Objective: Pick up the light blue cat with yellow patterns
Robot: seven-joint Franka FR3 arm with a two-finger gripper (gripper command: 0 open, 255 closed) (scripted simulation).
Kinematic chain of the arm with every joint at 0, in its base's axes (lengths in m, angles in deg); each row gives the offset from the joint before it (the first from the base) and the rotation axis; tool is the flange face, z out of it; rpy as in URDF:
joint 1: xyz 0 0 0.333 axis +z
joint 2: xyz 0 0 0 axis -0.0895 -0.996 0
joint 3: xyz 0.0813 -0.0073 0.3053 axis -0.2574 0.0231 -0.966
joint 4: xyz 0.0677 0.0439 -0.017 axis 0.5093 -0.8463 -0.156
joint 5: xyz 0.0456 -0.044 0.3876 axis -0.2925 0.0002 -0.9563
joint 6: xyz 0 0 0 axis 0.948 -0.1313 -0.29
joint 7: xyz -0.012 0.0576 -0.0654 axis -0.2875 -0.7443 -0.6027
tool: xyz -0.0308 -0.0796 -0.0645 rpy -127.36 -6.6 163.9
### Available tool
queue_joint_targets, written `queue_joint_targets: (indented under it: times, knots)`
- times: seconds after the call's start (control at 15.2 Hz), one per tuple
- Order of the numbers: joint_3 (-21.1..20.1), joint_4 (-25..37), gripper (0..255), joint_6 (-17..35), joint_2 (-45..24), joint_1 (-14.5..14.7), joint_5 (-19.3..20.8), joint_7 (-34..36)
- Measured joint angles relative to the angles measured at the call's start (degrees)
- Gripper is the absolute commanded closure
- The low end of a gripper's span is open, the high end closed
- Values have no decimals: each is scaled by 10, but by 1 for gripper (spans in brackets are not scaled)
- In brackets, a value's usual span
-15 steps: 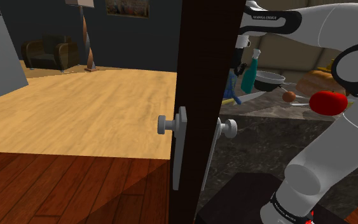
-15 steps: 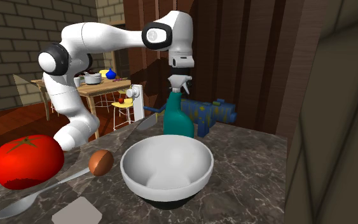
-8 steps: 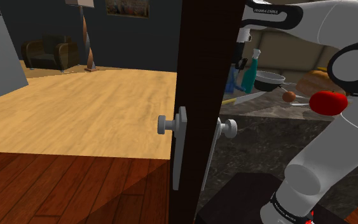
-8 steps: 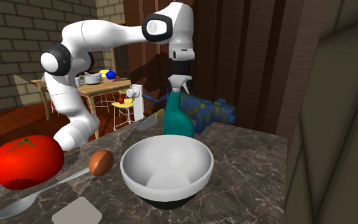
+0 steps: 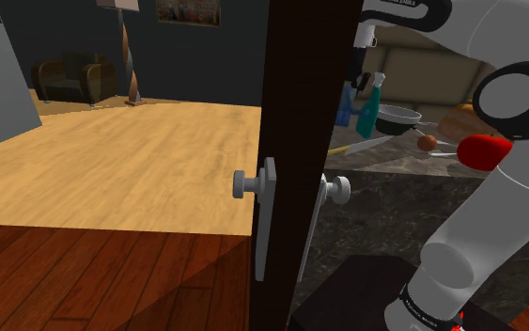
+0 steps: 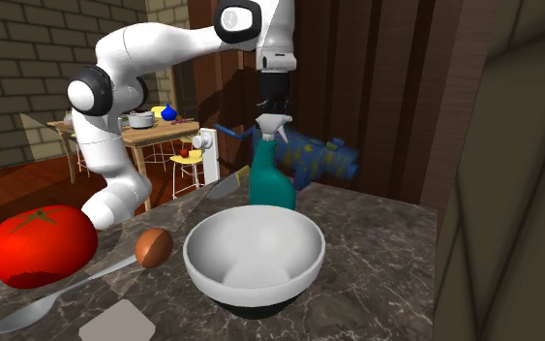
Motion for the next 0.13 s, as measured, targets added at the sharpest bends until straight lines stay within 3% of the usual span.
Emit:
queue_joint_targets:
  times: [0.13]
  knots:
    - [0,23,255,-15,-8,0,-1,0]
